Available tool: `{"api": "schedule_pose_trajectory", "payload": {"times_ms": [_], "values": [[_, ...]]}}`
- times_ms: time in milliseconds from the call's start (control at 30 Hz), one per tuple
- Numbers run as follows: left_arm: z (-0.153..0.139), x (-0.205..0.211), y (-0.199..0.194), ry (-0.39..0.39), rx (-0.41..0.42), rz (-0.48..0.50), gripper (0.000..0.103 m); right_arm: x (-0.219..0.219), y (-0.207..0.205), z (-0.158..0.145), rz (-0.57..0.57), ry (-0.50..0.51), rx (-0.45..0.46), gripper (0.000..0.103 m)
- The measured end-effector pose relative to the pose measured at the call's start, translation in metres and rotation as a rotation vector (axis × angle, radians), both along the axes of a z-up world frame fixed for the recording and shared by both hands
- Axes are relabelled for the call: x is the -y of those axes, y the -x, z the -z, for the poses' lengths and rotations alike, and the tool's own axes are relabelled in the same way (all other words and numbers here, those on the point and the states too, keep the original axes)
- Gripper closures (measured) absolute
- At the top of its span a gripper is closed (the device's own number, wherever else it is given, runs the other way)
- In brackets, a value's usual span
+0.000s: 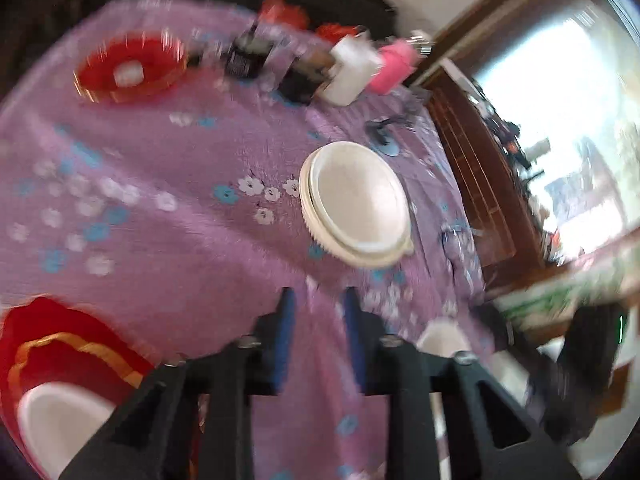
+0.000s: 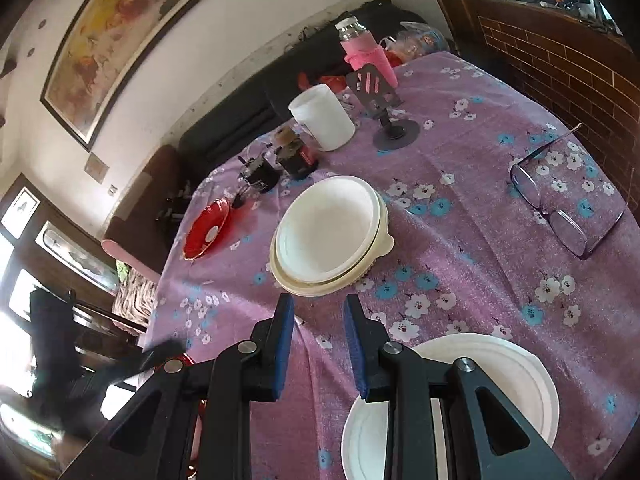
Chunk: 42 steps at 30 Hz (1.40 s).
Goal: Organize plates and bowls
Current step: 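Reach the left gripper to the beige paper plate and grasp its rim, then lift the beige paper plate off the white bowl with the left gripper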
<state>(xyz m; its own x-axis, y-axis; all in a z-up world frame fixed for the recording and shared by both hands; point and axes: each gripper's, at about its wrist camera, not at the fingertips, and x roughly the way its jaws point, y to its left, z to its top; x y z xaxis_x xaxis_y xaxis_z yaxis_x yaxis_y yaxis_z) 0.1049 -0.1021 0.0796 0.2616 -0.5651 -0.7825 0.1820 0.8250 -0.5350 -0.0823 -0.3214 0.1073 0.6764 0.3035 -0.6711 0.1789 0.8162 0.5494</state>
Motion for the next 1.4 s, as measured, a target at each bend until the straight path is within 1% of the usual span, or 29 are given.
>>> {"api": "schedule_pose_trajectory", "payload": {"times_ms": [33, 67, 100, 133, 167, 200, 267, 300, 367, 433, 500, 700, 800, 833, 867, 967, 1033, 1067, 1100, 1133, 1167, 1200, 1233, 1267, 1300, 1333, 1367, 1400], "values": [[0.01, 0.004, -0.012, 0.029, -0.043, -0.009, 0.087, 0.002, 0.002, 0.0, -0.004, -0.006, 0.005, 0.075], [0.017, 0.007, -0.019, 0.048, -0.067, -0.018, 0.088, 0.004, 0.005, 0.0, -0.007, -0.008, 0.01, 0.075], [0.026, 0.01, -0.028, 0.09, -0.103, -0.034, 0.091, 0.006, 0.007, -0.001, -0.008, -0.007, 0.015, 0.075], [0.032, 0.011, -0.033, 0.119, -0.129, -0.045, 0.092, 0.01, 0.011, -0.002, -0.007, -0.005, 0.022, 0.075], [0.037, 0.013, -0.037, 0.136, -0.144, -0.059, 0.092, 0.012, 0.013, -0.002, -0.008, -0.003, 0.026, 0.075], [0.038, 0.015, -0.04, 0.141, -0.135, -0.078, 0.092, 0.015, 0.016, -0.003, -0.009, 0.0, 0.032, 0.075], [0.038, 0.017, -0.048, 0.119, -0.114, -0.099, 0.092, 0.02, 0.021, -0.004, -0.007, 0.006, 0.042, 0.075], [0.04, 0.017, -0.05, 0.115, -0.117, -0.113, 0.092, 0.022, 0.022, -0.004, -0.006, 0.006, 0.045, 0.074], [0.045, 0.018, -0.055, 0.119, -0.132, -0.129, 0.092, 0.027, 0.024, -0.003, -0.007, 0.0, 0.051, 0.074], [0.049, 0.018, -0.057, 0.141, -0.151, -0.15, 0.092, 0.03, 0.027, -0.002, -0.005, -0.01, 0.057, 0.074], [0.051, 0.017, -0.062, 0.15, -0.155, -0.166, 0.092, 0.032, 0.027, 0.0, -0.008, -0.016, 0.059, 0.074], [0.062, 0.026, -0.069, 0.112, -0.168, -0.182, 0.092, 0.038, 0.034, 0.005, -0.004, -0.033, 0.056, 0.074], [0.068, 0.031, -0.073, 0.106, -0.174, -0.18, 0.092, 0.04, 0.037, 0.005, -0.004, -0.039, 0.058, 0.074], [0.069, 0.032, -0.074, 0.097, -0.171, -0.183, 0.092, 0.04, 0.038, 0.005, -0.003, -0.045, 0.059, 0.074], [0.07, 0.034, -0.075, 0.086, -0.164, -0.182, 0.094, 0.041, 0.039, 0.005, 0.0, -0.048, 0.06, 0.074], [0.064, 0.038, -0.072, 0.058, -0.114, -0.159, 0.095, 0.04, 0.044, 0.003, 0.001, -0.051, 0.065, 0.074], [0.052, 0.042, -0.068, 0.018, -0.048, -0.122, 0.095, 0.041, 0.048, 0.003, 0.007, -0.054, 0.069, 0.074], [0.042, 0.045, -0.064, -0.021, 0.004, -0.107, 0.095, 0.041, 0.05, 0.002, 0.008, -0.054, 0.071, 0.074], [0.029, 0.049, -0.056, -0.072, 0.077, -0.086, 0.096, 0.042, 0.051, 0.002, 0.009, -0.055, 0.073, 0.074], [0.013, 0.055, -0.045, -0.134, 0.177, -0.054, 0.096, 0.042, 0.053, 0.0, 0.014, -0.053, 0.078, 0.074], [0.003, 0.06, -0.037, -0.183, 0.245, -0.033, 0.095, 0.043, 0.056, -0.001, 0.02, -0.05, 0.085, 0.074], [-0.013, 0.07, -0.019, -0.274, 0.376, 0.003, 0.095, 0.043, 0.058, -0.003, 0.024, -0.048, 0.09, 0.074], [-0.023, 0.079, -0.003, -0.345, 0.479, 0.037, 0.095, 0.044, 0.06, -0.004, 0.031, -0.045, 0.096, 0.074], [-0.031, 0.09, 0.018, -0.437, 0.603, 0.071, 0.096, 0.045, 0.063, -0.005, 0.04, -0.045, 0.102, 0.074], [-0.039, 0.101, 0.047, -0.527, 0.752, 0.111, 0.096, 0.046, 0.065, -0.006, 0.046, -0.048, 0.107, 0.074], [-0.041, 0.108, 0.067, -0.575, 0.85, 0.151, 0.096, 0.047, 0.067, -0.007, 0.052, -0.05, 0.112, 0.074], [-0.042, 0.116, 0.089, -0.641, 0.959, 0.179, 0.096, 0.047, 0.068, -0.007, 0.055, -0.048, 0.113, 0.074], [-0.042, 0.122, 0.105, -0.702, 1.05, 0.183, 0.096, 0.047, 0.069, -0.006, 0.057, -0.046, 0.113, 0.074]]}}
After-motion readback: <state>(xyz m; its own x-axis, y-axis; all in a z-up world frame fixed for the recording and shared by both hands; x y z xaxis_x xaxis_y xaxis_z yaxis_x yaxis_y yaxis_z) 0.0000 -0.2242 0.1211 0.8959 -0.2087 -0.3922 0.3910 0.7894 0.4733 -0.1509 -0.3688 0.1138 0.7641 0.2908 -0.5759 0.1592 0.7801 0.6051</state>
